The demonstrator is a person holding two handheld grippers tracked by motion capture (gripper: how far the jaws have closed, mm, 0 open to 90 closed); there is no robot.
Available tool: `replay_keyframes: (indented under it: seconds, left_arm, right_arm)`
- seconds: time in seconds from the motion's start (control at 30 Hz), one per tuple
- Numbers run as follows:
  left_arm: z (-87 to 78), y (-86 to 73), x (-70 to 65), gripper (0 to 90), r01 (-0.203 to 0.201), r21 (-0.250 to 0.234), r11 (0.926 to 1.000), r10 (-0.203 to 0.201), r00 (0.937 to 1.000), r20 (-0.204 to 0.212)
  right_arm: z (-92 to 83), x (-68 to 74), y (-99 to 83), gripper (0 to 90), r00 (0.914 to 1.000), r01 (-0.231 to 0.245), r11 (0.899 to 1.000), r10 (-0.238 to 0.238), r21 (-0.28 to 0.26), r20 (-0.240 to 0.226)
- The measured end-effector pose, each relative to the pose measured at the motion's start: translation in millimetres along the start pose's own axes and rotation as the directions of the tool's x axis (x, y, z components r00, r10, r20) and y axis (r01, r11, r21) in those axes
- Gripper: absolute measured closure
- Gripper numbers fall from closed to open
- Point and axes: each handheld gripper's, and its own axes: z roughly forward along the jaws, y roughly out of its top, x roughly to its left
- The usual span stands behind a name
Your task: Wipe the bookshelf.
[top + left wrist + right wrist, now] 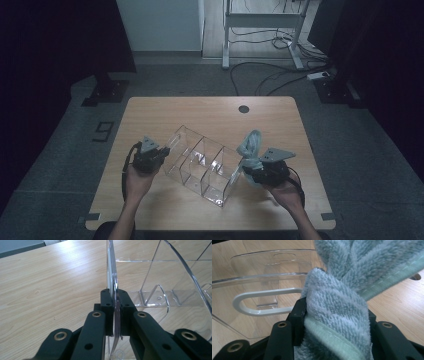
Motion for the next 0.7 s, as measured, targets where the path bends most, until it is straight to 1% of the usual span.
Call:
replay_keyframes:
  seconds: [0.17, 0.43, 0.63, 0.7]
  left_arm:
    - [0.9, 0.5, -1.7, 85.5, 0.008, -0.002, 1.0, -0.008, 0.9999, -0.013]
    - [1.4, 0.9, -4.2, 85.6, 0.01, 0.001, 0.9999, -0.01, 0.9995, -0.03]
    - [1.8, 1.0, -5.2, 85.6, 0.013, 0.0, 0.9999, -0.013, 0.9993, -0.036]
    - [1.8, 1.1, -5.3, 85.6, 0.012, 0.002, 0.9999, -0.012, 0.9992, -0.037]
  right_arm:
    - [-0.9, 6.3, -0.1, 52.4, 0.9998, 0.015, 1.0, -0.015, 0.001, -0.012]
    - [-4.5, 19.2, -0.1, 52.3, 0.9988, 0.032, 0.999, -0.032, -0.004, -0.038]
    - [-7.1, 30.9, 0.0, 52.1, 0.9967, 0.047, 0.999, -0.047, -0.006, -0.066]
    - [-7.9, 35.2, -0.2, 52.1, 0.9953, 0.052, 0.999, -0.052, -0.006, -0.082]
